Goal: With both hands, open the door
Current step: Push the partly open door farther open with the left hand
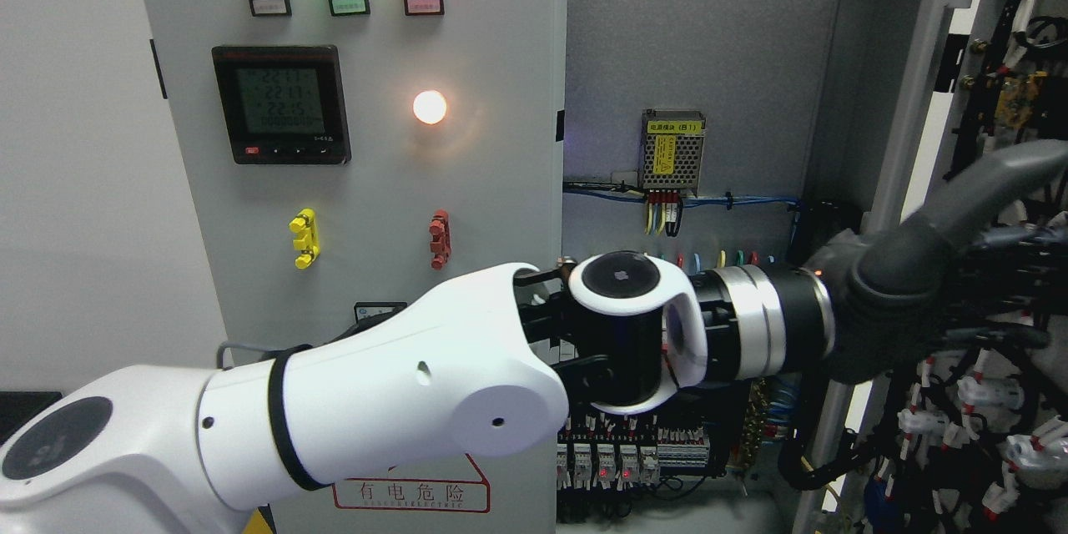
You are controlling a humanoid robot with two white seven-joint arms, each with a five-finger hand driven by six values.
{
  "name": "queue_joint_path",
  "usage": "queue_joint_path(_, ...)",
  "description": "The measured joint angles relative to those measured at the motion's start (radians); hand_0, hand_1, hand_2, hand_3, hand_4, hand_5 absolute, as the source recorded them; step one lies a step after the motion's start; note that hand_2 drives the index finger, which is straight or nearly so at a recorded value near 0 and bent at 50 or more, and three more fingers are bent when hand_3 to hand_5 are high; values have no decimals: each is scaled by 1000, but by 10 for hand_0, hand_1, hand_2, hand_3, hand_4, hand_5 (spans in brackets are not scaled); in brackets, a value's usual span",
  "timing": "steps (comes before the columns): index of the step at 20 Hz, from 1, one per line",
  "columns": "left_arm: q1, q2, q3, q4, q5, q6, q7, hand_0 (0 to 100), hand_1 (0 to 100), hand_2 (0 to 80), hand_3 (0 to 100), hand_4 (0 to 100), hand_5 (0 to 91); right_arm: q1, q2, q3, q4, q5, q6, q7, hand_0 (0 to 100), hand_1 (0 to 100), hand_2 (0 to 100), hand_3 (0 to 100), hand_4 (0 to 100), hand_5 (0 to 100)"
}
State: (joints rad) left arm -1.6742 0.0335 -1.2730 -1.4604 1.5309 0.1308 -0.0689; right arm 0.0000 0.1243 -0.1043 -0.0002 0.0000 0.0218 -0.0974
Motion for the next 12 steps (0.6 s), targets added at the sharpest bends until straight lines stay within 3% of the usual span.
queue_joint_path(12,6,-153,5,94,-44,-4,3,0,0,0,0,0,0,0,0,0,0,0,0,3,0,0,0,0,0,0)
